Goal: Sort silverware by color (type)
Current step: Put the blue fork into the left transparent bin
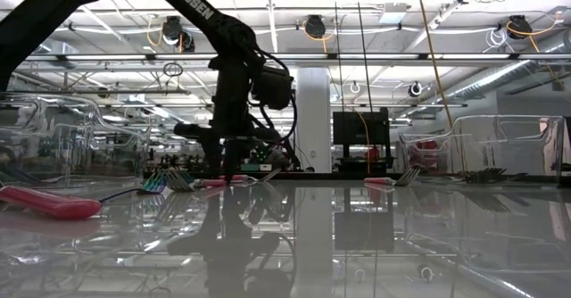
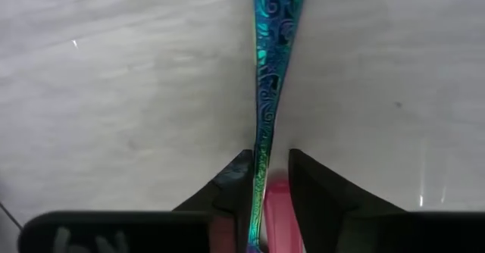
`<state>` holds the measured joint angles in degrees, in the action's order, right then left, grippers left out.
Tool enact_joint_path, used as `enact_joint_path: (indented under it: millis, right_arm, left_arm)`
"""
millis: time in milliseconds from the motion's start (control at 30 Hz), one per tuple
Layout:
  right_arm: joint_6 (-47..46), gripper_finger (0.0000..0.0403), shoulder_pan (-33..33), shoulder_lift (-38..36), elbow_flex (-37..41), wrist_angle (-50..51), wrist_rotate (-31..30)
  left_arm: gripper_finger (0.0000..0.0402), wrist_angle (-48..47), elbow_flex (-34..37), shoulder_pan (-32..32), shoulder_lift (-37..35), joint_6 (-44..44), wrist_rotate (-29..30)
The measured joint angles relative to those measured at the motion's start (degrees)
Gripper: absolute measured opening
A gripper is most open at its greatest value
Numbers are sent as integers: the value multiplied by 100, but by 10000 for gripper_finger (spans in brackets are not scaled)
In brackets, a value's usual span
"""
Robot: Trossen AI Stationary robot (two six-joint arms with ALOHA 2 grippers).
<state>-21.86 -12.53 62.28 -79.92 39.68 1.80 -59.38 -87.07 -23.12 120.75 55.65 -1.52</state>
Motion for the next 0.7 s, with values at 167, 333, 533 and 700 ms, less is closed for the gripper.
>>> enact_joint_path:
  millis: [167,333,533,700]
  right_arm:
    - [-127,164,-28,-2,0,0,1]
    - [-141,164,-28,-2,0,0,0]
    - [-143,164,-28,-2,0,-4,-8]
    - [-205,164,-28,-2,0,-121,-17]
  left_arm:
    - [76,43,0,-22,4,-66,0]
    - [58,101,0,-33,4,-26,48]
    - [14,116,0,-33,5,-192,119]
    - [6,114,0,-37,5,-280,153]
